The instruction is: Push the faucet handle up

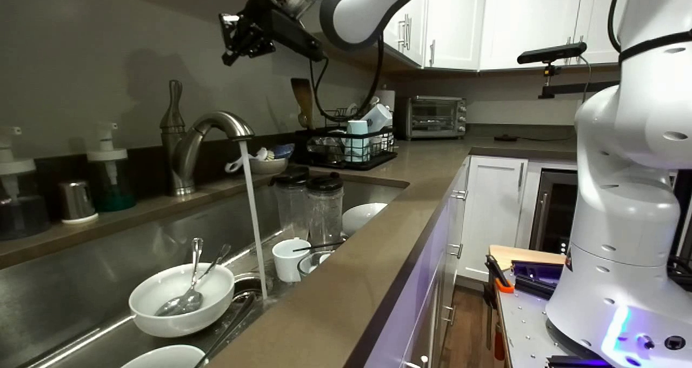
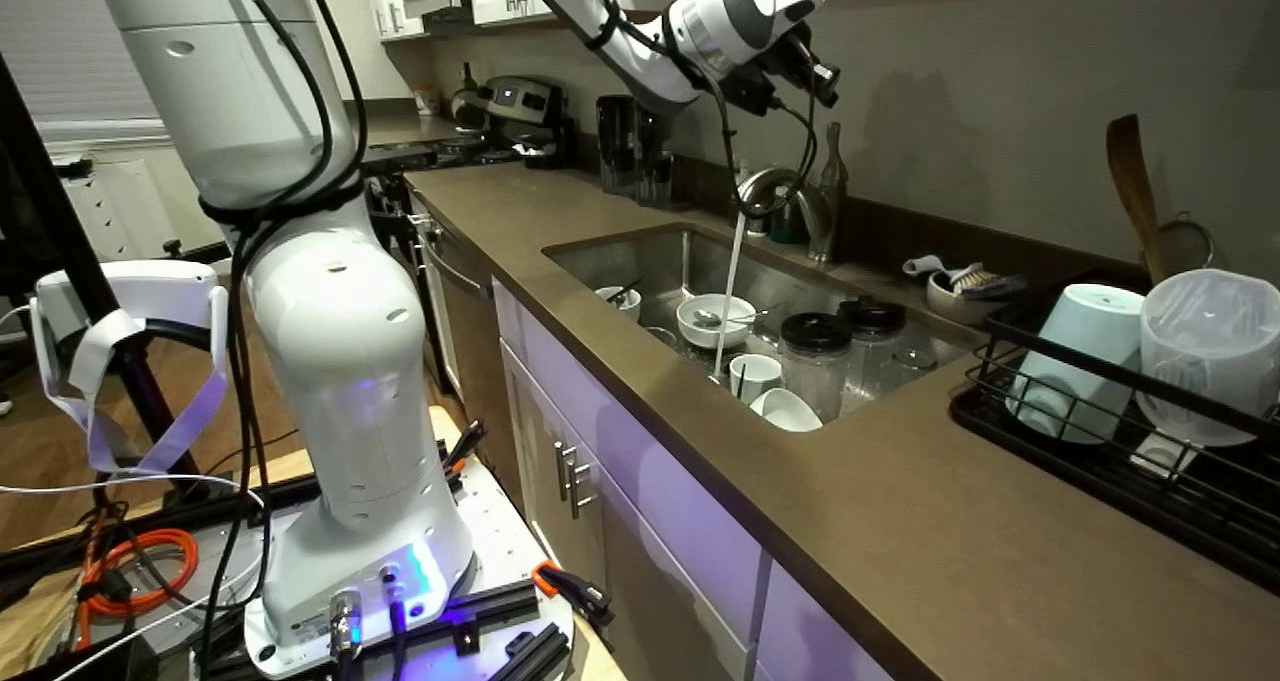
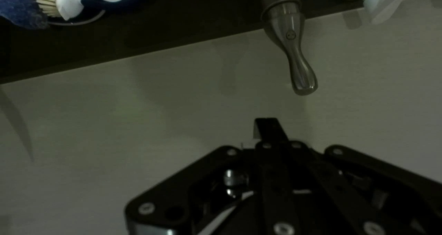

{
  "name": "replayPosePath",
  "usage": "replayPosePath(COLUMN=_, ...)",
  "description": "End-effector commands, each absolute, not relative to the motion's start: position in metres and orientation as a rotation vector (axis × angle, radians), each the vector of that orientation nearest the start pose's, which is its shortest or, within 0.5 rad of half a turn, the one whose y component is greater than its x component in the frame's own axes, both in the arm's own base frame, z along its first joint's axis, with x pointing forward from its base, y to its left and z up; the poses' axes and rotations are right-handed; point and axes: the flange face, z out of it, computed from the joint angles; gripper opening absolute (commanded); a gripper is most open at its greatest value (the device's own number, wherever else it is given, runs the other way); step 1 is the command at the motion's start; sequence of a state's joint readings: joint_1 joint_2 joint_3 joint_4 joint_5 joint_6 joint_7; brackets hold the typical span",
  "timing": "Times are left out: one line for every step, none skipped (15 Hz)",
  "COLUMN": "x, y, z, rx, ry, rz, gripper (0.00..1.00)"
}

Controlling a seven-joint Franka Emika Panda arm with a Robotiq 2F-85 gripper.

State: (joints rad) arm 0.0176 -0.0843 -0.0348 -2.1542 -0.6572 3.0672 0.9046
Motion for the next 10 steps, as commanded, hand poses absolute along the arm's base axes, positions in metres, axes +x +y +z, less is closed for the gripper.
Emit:
replayPosePath(x=0.524, y=0.044, z=0.542, rx=-2.656, ry=0.404, rz=-1.468, gripper=0.01)
replayPosePath(x=0.515, y=0.047, z=0.541, rx=-2.664, ry=0.404, rz=-1.459, gripper=0.01)
replayPosePath(x=0.508, y=0.048, z=0.540, rx=-2.670, ry=0.401, rz=-1.452, gripper=0.01)
replayPosePath(x=0.497, y=0.052, z=0.537, rx=-2.679, ry=0.397, rz=-1.435, gripper=0.01)
replayPosePath(x=0.490, y=0.054, z=0.535, rx=-2.683, ry=0.389, rz=-1.424, gripper=0.01)
replayPosePath(x=0.481, y=0.059, z=0.532, rx=-2.695, ry=0.379, rz=-1.403, gripper=0.01)
replayPosePath(x=0.473, y=0.061, z=0.530, rx=-2.703, ry=0.376, rz=-1.392, gripper=0.01)
replayPosePath(x=0.465, y=0.065, z=0.528, rx=-2.714, ry=0.370, rz=-1.373, gripper=0.01)
replayPosePath(x=0.458, y=0.068, z=0.527, rx=-2.721, ry=0.369, rz=-1.362, gripper=0.01)
replayPosePath(x=0.451, y=0.070, z=0.526, rx=-2.732, ry=0.371, rz=-1.350, gripper=0.01)
